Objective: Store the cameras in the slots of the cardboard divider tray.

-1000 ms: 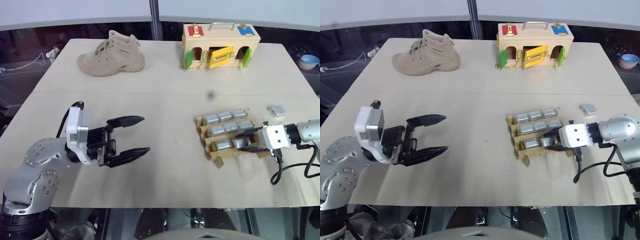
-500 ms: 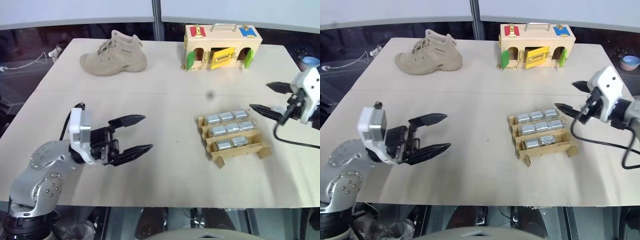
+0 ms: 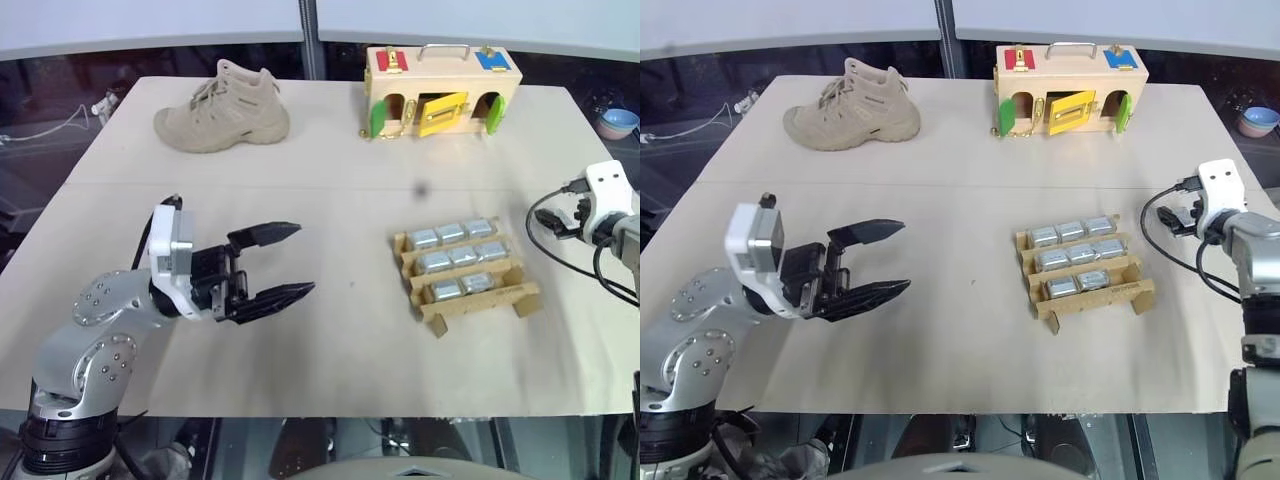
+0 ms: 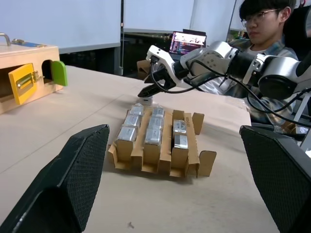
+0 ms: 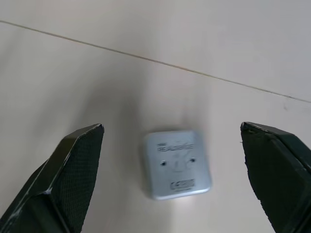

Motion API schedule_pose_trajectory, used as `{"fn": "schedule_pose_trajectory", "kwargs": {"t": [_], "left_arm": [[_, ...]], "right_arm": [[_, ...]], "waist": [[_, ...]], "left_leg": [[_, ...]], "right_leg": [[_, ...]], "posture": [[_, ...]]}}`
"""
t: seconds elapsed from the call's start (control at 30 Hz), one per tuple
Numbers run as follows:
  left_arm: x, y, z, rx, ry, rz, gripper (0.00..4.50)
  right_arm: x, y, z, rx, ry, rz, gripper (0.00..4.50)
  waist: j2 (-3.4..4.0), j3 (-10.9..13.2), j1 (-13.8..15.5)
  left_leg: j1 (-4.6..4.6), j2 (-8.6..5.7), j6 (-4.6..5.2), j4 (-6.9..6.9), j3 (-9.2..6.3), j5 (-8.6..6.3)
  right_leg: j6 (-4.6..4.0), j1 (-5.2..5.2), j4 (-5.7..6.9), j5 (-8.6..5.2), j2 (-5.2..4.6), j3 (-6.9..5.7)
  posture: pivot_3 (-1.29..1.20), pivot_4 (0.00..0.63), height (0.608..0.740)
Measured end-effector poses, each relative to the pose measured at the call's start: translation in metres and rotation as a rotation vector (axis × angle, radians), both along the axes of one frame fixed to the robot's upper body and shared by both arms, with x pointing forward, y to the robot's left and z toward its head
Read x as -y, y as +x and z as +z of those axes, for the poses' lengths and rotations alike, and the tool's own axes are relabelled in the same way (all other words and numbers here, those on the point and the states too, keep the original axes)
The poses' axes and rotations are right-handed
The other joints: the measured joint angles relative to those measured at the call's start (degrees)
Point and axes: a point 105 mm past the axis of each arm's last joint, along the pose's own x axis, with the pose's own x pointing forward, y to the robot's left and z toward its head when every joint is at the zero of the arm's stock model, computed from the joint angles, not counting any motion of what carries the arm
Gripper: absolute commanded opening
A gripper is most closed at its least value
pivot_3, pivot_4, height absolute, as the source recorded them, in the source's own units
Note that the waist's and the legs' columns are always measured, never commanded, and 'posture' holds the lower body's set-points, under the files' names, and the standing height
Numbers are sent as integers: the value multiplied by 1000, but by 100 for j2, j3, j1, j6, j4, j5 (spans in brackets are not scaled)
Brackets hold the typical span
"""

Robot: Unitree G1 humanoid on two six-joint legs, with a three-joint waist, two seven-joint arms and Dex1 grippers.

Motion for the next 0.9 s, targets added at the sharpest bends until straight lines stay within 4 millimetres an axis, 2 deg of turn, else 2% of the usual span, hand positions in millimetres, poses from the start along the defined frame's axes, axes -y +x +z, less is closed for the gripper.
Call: {"fn": "schedule_pose_trajectory", "kwargs": {"t": [0.23,0.57,0.7,0.77,0.83,0.9], "left_arm": [[-2,-1,-2,-11,-4,20,4500],[-3,-4,0,-2,0,29,4500],[-4,-5,-1,-4,0,30,4500],[-4,-4,-1,-7,-3,34,4500],[-4,-2,0,-19,-10,52,4500],[-4,2,2,-42,-30,87,4500]], "right_arm": [[5,1,-26,-94,28,-8,4471],[7,8,-26,-78,36,-12,4471],[2,10,-29,-83,59,4,3304],[1,10,-29,-84,61,7,2494],[1,11,-27,-74,58,12,2046],[4,8,-27,-78,47,7,2046]], "waist": [[1,0,-44],[1,0,-72],[1,0,-73],[1,0,-73],[-4,-3,-72],[-4,-3,-61]], "left_leg": [[2,0,0,1,1,0],[5,0,0,1,4,0],[8,0,0,3,5,0],[8,0,0,5,6,0],[12,0,0,6,6,0],[11,0,0,7,3,0]], "right_leg": [[0,0,2,0,0,1],[0,1,3,0,0,6],[1,4,5,1,0,7],[5,4,5,3,-1,8],[7,10,5,4,-2,9],[9,11,5,5,-3,7]], "posture": [[0,150,740],[0,150,740],[0,150,740],[0,150,740],[0,150,740],[0,150,740]]}}
